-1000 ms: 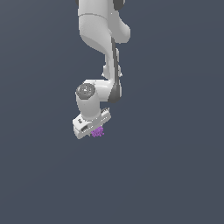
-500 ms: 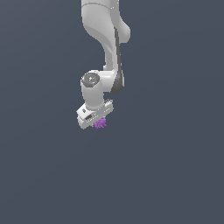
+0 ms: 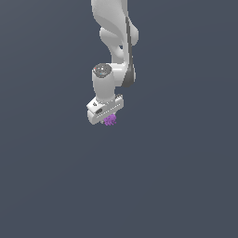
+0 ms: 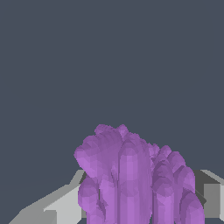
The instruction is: Pick up the object and move it to a goal position.
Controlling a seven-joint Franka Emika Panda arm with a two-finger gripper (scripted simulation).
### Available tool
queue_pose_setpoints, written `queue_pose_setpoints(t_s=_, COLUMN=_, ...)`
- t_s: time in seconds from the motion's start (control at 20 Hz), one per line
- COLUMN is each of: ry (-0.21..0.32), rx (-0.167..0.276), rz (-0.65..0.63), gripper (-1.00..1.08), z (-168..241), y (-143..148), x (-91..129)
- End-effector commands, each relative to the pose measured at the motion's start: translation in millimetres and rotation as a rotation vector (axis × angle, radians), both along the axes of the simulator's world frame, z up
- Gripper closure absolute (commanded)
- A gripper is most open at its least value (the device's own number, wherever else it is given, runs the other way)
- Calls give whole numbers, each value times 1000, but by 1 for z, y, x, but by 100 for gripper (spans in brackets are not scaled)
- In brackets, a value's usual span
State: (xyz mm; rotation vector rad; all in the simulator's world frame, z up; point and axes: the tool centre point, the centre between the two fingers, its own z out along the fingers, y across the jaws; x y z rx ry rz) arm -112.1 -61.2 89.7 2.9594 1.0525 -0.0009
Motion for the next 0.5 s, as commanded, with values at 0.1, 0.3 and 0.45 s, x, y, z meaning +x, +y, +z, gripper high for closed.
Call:
queue_pose_setpoints(t_s=0.1, ry=0, rx=0, rz=0, gripper=108, z=7, y=6, x=-17)
queue_pose_setpoints(t_s=0.3, ry=0, rx=0, rz=0, gripper=108, z=10, y=8, x=-26)
queue_pose_setpoints(t_s=0.45, ry=0, rx=0, rz=0, gripper=108, z=12, y=9, x=-28)
